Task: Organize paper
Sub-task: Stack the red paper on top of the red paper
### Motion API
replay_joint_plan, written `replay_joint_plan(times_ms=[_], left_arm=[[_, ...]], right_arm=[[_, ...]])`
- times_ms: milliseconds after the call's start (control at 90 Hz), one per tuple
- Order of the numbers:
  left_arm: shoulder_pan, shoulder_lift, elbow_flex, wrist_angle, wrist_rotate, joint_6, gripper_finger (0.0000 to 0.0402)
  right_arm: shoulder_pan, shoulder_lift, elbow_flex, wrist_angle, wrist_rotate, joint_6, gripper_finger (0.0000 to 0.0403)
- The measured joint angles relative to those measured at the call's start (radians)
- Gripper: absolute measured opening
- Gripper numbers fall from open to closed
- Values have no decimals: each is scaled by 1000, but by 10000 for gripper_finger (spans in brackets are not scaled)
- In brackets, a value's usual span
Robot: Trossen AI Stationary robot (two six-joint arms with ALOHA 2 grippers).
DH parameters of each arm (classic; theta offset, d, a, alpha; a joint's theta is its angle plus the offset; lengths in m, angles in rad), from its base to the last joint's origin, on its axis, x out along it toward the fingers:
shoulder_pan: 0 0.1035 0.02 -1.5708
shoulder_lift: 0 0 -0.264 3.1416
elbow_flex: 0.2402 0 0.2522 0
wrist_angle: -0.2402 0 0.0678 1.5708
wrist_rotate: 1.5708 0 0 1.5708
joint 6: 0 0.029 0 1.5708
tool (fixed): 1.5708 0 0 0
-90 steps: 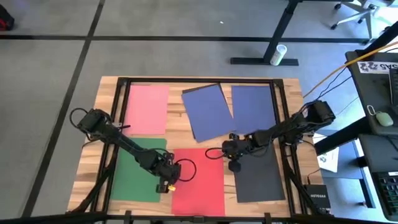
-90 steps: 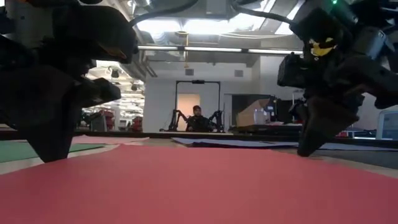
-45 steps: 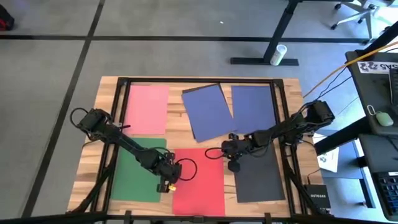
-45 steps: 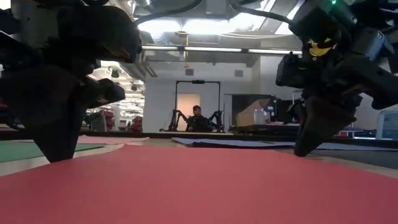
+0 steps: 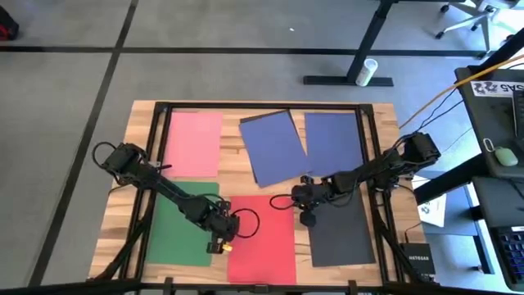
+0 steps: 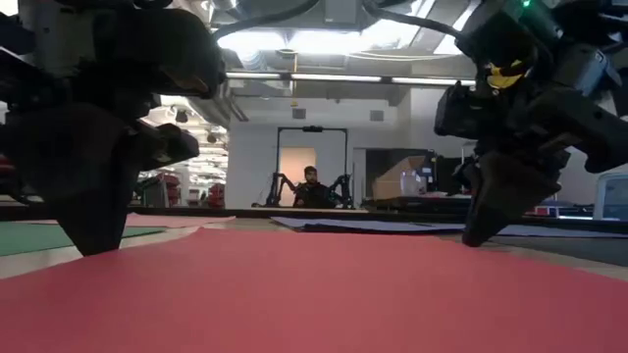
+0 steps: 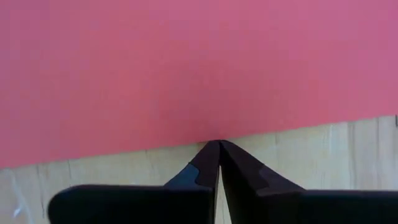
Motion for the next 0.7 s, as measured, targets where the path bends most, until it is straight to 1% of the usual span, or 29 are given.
replay_joint_plan(times_ms=[700], left_arm=[[14, 0, 0, 13, 0, 23, 0]], right_arm=[[0, 0, 0, 11, 21, -26, 0]])
